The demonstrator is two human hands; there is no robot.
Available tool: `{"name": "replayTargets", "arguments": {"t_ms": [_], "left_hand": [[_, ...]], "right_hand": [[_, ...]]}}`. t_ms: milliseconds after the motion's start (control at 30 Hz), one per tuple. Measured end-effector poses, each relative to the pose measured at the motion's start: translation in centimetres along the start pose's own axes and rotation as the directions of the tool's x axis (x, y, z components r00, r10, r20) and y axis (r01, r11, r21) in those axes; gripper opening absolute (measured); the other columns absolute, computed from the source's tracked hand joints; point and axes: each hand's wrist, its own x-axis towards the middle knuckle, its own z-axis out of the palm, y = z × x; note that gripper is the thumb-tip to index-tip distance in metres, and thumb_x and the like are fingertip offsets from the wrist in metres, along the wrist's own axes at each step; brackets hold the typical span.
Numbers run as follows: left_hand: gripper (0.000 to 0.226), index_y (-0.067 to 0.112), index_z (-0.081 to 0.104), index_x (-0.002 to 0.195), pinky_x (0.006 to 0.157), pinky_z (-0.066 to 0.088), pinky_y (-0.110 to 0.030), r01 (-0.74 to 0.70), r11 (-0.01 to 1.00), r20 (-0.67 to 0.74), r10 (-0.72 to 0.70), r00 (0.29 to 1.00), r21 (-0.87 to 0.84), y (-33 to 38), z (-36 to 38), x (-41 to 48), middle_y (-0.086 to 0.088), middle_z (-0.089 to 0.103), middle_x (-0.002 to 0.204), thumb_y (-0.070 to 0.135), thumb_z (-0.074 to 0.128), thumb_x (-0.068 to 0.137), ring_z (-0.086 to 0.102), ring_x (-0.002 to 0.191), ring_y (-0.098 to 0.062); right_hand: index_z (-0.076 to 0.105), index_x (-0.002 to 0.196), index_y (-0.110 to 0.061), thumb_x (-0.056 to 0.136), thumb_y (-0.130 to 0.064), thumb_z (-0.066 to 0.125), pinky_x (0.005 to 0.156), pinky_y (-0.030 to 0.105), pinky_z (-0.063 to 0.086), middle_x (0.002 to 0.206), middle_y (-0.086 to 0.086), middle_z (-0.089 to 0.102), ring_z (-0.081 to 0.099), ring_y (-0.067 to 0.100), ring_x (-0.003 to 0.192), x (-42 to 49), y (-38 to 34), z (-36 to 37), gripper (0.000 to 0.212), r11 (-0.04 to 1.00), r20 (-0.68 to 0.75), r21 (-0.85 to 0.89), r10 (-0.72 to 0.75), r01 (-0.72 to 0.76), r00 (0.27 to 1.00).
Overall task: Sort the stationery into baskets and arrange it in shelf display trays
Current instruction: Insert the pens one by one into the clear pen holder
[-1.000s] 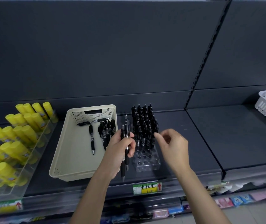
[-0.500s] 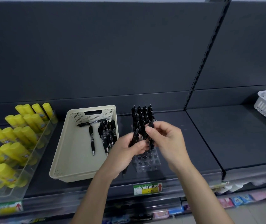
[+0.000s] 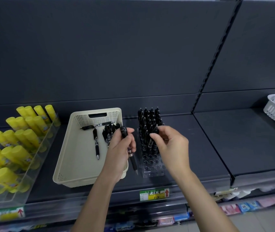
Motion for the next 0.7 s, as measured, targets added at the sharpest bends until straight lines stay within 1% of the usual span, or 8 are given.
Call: {"name": "replayTargets", "arguments": {"t_ms": [100,200,267,333,400,500,633,700], "left_hand": [[0.025,0.023,0.065,0.114,0.075,0.051,-0.030,-0.041,0.999,0.032,0.041,0.999,-0.002,0.2,-0.4,-0.1,0.005,0.061,0.070,0.012,0.049,0.099,0.059,0.072,-0.009],[0.027,0.030,0.067,0.115,0.076,0.054,-0.025,-0.062,0.997,0.041,0.064,0.997,-0.052,0.5,-0.8,0.0,0.003,0.064,0.073,0.016,0.055,0.096,0.062,0.076,-0.011],[0.025,0.029,0.071,0.107,0.074,0.054,-0.025,-0.071,0.995,0.016,0.073,0.997,-0.062,0.7,-0.8,0.1,0.003,0.064,0.072,0.013,0.057,0.094,0.062,0.074,-0.011],[0.024,0.026,0.075,0.090,0.069,0.053,-0.025,-0.069,0.996,-0.032,0.067,0.997,-0.056,0.8,-0.6,0.2,0.003,0.066,0.072,0.008,0.058,0.093,0.063,0.070,-0.010],[0.026,0.024,0.074,0.080,0.066,0.053,-0.024,-0.057,0.996,-0.055,0.053,0.997,-0.065,0.8,-0.5,0.2,0.001,0.067,0.072,0.006,0.060,0.091,0.064,0.068,-0.011],[0.007,0.020,0.072,0.083,0.064,0.054,-0.025,-0.047,0.990,-0.027,0.044,0.999,-0.136,0.8,-0.3,0.2,-0.001,0.068,0.077,0.018,0.065,0.085,0.064,0.069,-0.013],[0.020,0.020,0.073,0.092,0.048,0.041,-0.020,-0.050,0.984,0.001,0.051,0.999,-0.171,0.7,-0.3,0.2,0.000,0.059,0.070,0.032,0.059,0.085,0.050,0.054,-0.011],[0.023,0.021,0.075,0.093,0.046,0.036,-0.019,-0.043,0.983,0.019,0.047,0.999,-0.177,0.7,-0.2,0.2,0.002,0.056,0.070,0.031,0.055,0.088,0.046,0.053,-0.009]], "right_hand": [[0.069,0.098,-0.011,0.081,-0.023,0.073,0.070,0.004,0.046,0.083,-0.008,0.066,0.060,0.002,0.073,0.1,-0.2,0.1,0.022,0.999,-0.008,-0.020,-0.026,0.026,1.000],[0.069,0.094,-0.011,0.080,-0.023,0.074,0.069,0.001,0.044,0.077,-0.013,0.061,0.057,-0.006,0.069,0.1,-0.2,0.2,0.019,0.999,-0.011,-0.019,-0.029,0.029,1.000],[0.069,0.092,-0.012,0.079,-0.023,0.075,0.068,0.001,0.044,0.075,-0.014,0.061,0.057,-0.008,0.069,-0.1,-0.1,0.2,0.018,0.999,-0.012,-0.017,-0.028,0.028,1.000],[0.069,0.091,-0.012,0.079,-0.023,0.075,0.065,0.006,0.048,0.073,-0.011,0.063,0.059,-0.001,0.066,-0.2,0.0,0.4,0.017,0.998,0.008,-0.040,-0.038,0.038,0.999],[0.069,0.089,-0.011,0.080,-0.022,0.075,0.063,0.018,0.052,0.072,-0.005,0.066,0.062,0.009,0.066,-0.4,0.2,0.8,0.016,0.996,0.052,-0.077,-0.045,0.049,0.998],[0.068,0.085,-0.010,0.081,-0.021,0.075,0.059,0.027,0.052,0.069,-0.001,0.066,0.060,0.013,0.062,-0.9,0.7,1.4,0.013,0.988,0.122,-0.144,-0.046,0.064,0.991],[0.069,0.088,-0.009,0.082,-0.022,0.073,0.060,0.026,0.051,0.070,0.000,0.067,0.060,0.013,0.063,-1.0,0.9,1.8,0.015,0.986,0.128,-0.156,-0.033,0.052,0.991],[0.069,0.089,-0.009,0.082,-0.023,0.073,0.061,0.030,0.053,0.071,0.001,0.067,0.061,0.015,0.064,-0.9,1.0,1.8,0.016,0.987,0.137,-0.153,-0.026,0.047,0.990]]}}
